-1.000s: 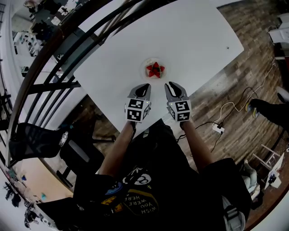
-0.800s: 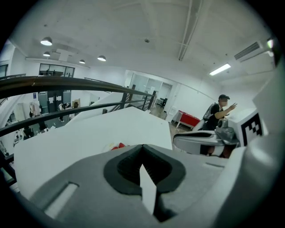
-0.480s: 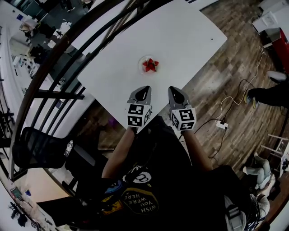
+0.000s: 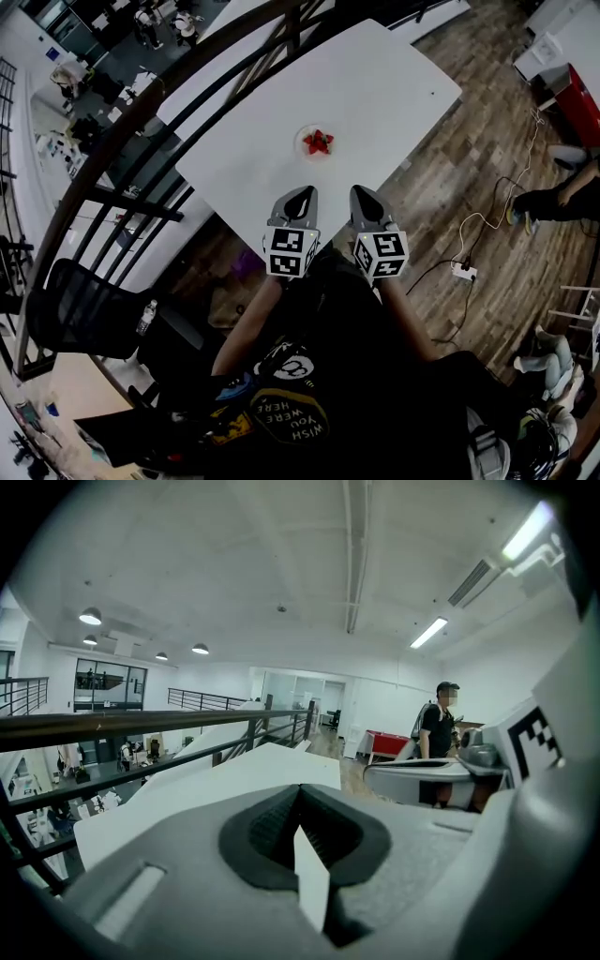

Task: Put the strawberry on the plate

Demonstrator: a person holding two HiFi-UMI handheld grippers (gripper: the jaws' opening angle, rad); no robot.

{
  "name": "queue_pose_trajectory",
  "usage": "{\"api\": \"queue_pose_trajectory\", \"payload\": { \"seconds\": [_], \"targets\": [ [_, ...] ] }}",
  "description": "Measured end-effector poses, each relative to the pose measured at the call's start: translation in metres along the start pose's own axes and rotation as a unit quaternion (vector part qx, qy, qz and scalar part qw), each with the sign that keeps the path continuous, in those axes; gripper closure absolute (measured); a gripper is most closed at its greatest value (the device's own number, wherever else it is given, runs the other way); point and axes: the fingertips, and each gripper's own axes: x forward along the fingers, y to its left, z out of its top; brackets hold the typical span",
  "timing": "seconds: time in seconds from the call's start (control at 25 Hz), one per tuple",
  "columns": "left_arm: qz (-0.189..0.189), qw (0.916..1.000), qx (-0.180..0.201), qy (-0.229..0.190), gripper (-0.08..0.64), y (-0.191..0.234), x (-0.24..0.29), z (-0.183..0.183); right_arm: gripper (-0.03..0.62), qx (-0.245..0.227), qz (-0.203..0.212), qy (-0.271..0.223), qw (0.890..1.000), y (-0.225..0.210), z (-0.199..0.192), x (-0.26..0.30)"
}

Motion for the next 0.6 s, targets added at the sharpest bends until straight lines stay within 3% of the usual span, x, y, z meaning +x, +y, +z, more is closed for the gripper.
{"api": "queue_pose_trajectory", "payload": {
  "seconds": [0.6],
  "targets": [
    [0.004, 0.9998, 0.010, -0.014, 0.555, 0.022, -0.024, 0.003, 0.589, -0.006, 0.010, -0.002, 1.000, 0.027, 0.002, -0.003]
  ]
}}
